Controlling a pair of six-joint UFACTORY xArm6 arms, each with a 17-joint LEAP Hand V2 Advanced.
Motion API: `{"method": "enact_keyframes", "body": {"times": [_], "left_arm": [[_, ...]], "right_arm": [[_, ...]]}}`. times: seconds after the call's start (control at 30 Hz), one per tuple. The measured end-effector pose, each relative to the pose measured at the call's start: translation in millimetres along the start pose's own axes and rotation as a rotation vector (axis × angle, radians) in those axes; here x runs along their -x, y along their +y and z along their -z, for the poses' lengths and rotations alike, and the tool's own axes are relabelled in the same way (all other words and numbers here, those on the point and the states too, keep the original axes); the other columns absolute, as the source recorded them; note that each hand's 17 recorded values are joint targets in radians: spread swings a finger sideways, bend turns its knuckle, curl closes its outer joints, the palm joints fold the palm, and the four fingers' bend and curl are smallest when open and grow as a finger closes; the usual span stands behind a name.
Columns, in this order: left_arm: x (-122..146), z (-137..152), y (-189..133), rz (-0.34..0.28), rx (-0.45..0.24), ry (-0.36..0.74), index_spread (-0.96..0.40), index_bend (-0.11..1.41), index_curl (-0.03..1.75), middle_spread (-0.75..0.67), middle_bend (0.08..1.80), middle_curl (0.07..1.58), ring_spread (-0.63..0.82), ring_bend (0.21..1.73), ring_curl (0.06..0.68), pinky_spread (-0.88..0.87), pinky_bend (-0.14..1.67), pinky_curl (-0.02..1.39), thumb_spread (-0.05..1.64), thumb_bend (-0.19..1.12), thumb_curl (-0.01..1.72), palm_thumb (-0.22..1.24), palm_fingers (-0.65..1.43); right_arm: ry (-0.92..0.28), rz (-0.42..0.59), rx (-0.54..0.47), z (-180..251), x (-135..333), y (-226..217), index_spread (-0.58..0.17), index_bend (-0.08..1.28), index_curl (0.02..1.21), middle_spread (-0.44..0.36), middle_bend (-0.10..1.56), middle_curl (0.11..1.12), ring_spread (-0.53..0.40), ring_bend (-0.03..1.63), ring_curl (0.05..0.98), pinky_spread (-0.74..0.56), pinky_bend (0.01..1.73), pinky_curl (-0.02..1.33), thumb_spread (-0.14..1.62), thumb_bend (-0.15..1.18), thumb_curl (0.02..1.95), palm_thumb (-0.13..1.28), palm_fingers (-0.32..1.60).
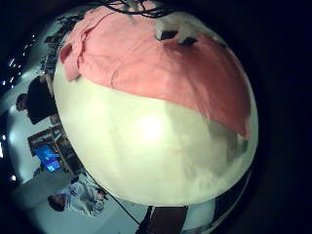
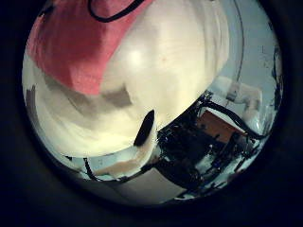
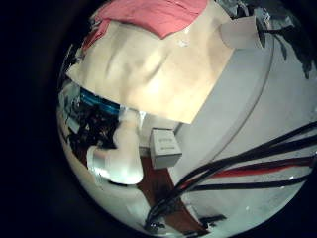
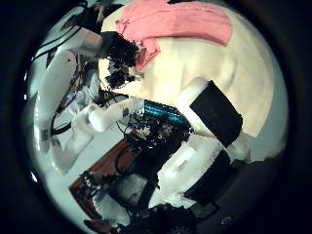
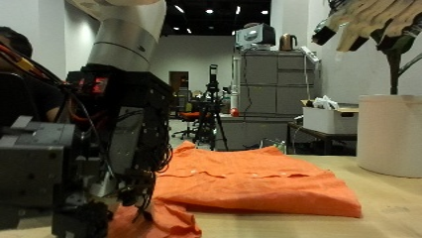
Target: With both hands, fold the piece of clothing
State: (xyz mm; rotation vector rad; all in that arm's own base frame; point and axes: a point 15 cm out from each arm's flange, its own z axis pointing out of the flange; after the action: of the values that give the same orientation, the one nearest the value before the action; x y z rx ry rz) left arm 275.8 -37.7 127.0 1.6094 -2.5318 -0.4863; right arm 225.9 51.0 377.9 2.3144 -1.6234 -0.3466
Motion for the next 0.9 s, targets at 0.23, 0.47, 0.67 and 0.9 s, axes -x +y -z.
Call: {"method": "enact_keyframes", "body": {"times": [0.23, 0.47, 0.67, 0.9], "left_arm": [[8, 2, 2, 0.014, 0.028, -0.036, -0.09, 0.18, 0.31, -0.25, 0.71, 0.52, -0.16, 0.66, 0.245, -0.23, 0.51, 0.30, 0.96, 0.01, 0.32, 0.38, 0.89], [13, 11, 10, 0.027, 0.068, -0.048, -0.32, 0.28, 0.40, -0.42, 0.84, 0.67, -0.45, 0.99, 0.404, -0.58, 0.82, 0.44, 0.99, 0.11, 0.42, 0.75, 1.17], [19, 26, 21, 0.019, 0.115, -0.058, -0.46, 0.39, 0.52, -0.49, 0.87, 0.78, -0.48, 1.17, 0.492, -0.65, 1.00, 0.53, 0.98, 0.10, 0.51, 0.85, 1.10], [19, 55, 32, 0.011, 0.130, -0.058, -0.57, 0.46, 0.68, -0.53, 0.89, 0.89, -0.48, 1.24, 0.527, -0.67, 1.10, 0.58, 0.97, 0.06, 0.59, 0.86, 1.06]], "right_arm": [[0.005, -0.005, 0.008, -1, -2, 3, -0.401, 0.20, 0.41, -0.055, 0.24, 0.38, 0.103, 0.30, 0.230, 0.30, 0.18, 0.16, 1.57, 0.07, 0.17, 0.61, 0.44], [0.024, -0.010, 0.002, 1, -5, 10, -0.405, 0.20, 0.41, -0.051, 0.24, 0.38, 0.086, 0.30, 0.230, 0.30, 0.18, 0.16, 1.57, 0.06, 0.17, 0.61, 0.44], [0.028, -0.006, 0.004, 2, -4, 14, -0.406, 0.20, 0.41, -0.049, 0.24, 0.38, 0.076, 0.31, 0.232, 0.30, 0.18, 0.16, 1.57, 0.05, 0.17, 0.60, 0.44], [0.041, 0.002, 0.007, -8, -9, 0, -0.410, 0.16, 0.39, -0.106, 0.25, 0.38, 0.001, 0.36, 0.242, 0.19, 0.21, 0.17, 1.48, 0.01, 0.18, 0.58, 0.49]]}}
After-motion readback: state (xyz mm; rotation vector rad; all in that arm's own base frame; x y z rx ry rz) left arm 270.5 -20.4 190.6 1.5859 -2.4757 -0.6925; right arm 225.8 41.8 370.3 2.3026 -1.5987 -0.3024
